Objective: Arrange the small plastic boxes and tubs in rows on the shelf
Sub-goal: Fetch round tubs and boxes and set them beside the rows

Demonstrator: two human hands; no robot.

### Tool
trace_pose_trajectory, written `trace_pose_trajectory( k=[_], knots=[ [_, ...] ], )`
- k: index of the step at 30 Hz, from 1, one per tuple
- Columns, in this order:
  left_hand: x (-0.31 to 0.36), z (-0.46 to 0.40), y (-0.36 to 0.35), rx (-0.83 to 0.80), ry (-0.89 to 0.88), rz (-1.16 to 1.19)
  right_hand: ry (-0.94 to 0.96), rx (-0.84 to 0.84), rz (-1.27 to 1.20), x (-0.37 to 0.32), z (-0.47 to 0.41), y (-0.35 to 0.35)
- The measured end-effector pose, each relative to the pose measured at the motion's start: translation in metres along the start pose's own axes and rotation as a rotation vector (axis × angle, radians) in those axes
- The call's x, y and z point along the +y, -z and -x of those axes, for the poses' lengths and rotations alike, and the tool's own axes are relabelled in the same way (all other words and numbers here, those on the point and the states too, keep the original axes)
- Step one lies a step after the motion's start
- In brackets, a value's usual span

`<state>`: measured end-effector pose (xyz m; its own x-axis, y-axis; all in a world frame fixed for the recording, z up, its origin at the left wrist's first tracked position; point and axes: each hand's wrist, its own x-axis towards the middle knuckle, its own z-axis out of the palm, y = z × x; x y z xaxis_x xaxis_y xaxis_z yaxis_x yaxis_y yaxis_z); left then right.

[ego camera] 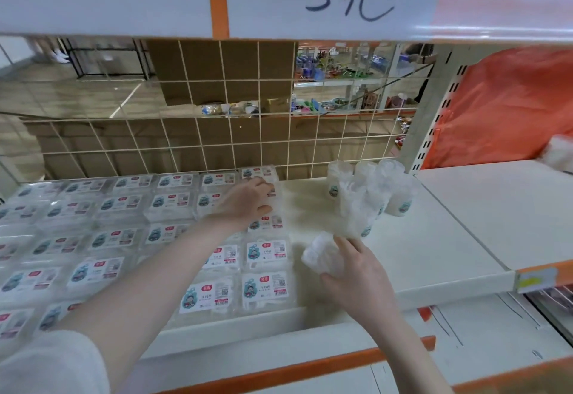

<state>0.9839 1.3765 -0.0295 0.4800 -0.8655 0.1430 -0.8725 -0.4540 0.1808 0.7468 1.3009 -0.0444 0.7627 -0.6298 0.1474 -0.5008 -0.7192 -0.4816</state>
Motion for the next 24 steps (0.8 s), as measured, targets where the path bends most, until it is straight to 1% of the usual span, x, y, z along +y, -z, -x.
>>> trace_pose_trajectory(
  k=[4, 6, 10, 12, 19, 24],
  knots=[
    [0.003, 0.015, 0.003, 0.044, 0.006, -0.052, -0.047, 0.000, -0.005, 0.000, 0.008, 0.002],
    [0.006, 0.030, 0.006, 0.053, 0.038, -0.058, -0.050, 0.004, -0.005, 0.001, 0.010, 0.004],
    [0.006, 0.077, 0.015, 0.141, 0.119, -0.168, 0.000, 0.002, -0.006, -0.001, 0.008, 0.008],
    [0.002, 0.108, 0.020, 0.177, 0.196, -0.175, 0.042, -0.016, -0.022, -0.004, 0.003, 0.009],
    [-0.026, 0.214, 0.027, 0.188, 0.548, -0.159, 0.175, -0.091, -0.078, -0.035, -0.010, -0.004],
    [-0.046, 0.265, 0.044, 0.236, 0.700, -0.119, 0.275, -0.159, -0.080, -0.083, -0.008, -0.025]
  ],
)
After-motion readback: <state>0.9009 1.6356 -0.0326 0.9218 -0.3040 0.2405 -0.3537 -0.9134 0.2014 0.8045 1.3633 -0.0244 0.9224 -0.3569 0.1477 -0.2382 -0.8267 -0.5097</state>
